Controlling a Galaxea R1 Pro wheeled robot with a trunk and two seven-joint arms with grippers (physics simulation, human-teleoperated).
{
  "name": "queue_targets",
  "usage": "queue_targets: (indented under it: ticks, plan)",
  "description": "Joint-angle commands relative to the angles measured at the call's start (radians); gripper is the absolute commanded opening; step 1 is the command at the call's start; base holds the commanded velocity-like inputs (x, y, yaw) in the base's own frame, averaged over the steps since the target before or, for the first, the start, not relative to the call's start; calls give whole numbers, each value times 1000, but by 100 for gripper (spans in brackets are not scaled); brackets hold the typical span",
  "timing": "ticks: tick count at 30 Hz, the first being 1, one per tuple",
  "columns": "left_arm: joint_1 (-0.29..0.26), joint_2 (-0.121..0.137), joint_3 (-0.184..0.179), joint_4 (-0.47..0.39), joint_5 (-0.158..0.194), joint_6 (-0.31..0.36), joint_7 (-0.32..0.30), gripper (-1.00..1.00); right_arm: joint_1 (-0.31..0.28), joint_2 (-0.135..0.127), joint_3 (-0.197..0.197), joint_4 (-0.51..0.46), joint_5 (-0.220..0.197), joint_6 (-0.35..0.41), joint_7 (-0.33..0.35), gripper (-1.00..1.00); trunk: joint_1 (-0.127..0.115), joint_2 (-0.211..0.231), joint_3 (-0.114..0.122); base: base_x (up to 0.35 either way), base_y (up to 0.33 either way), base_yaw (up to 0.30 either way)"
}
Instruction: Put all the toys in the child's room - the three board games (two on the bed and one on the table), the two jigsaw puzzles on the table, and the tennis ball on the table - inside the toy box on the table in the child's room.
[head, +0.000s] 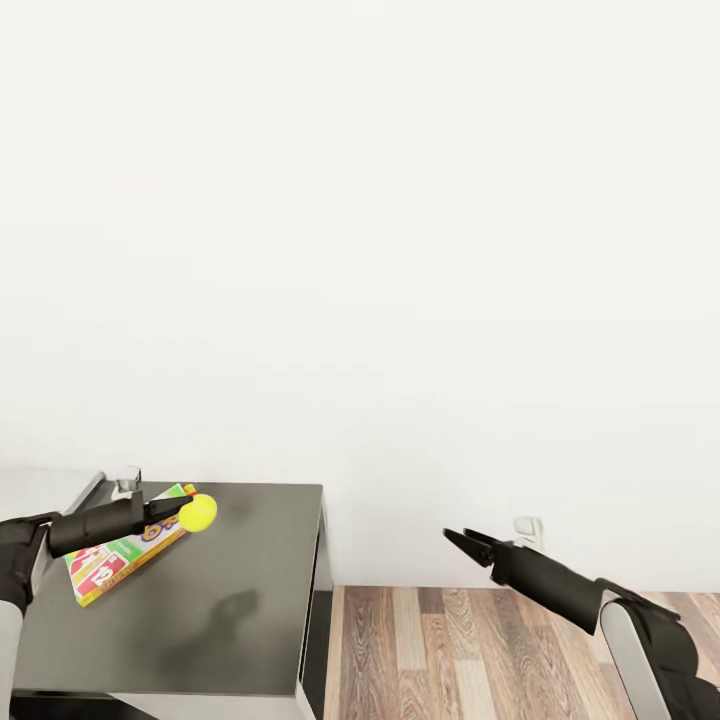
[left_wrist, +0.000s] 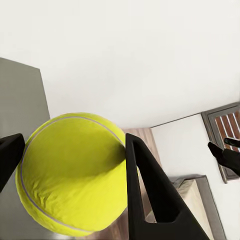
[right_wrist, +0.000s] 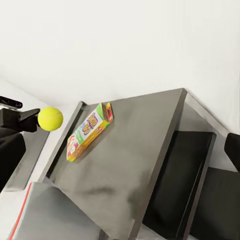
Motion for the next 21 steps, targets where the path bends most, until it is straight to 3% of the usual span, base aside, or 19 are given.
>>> queue_targets:
  ticks: [1, 6, 21]
  plan:
    - [-2, -1, 5, -1, -10, 9, -8, -100, -1, 3, 0, 0, -2, 3, 1, 100, 1, -2, -2, 0, 0, 0]
    - [-1, -3, 5, -2, -10, 9, -8, -100, -1, 18, 2, 2, -2, -9, 1, 100, 1, -2, -2, 0, 0, 0]
    - [-1, -1, 5, -1, -10, 9, -8, -100, 3, 19, -2, -4, -3, -7, 8, 100, 1, -2, -2, 0, 0, 0]
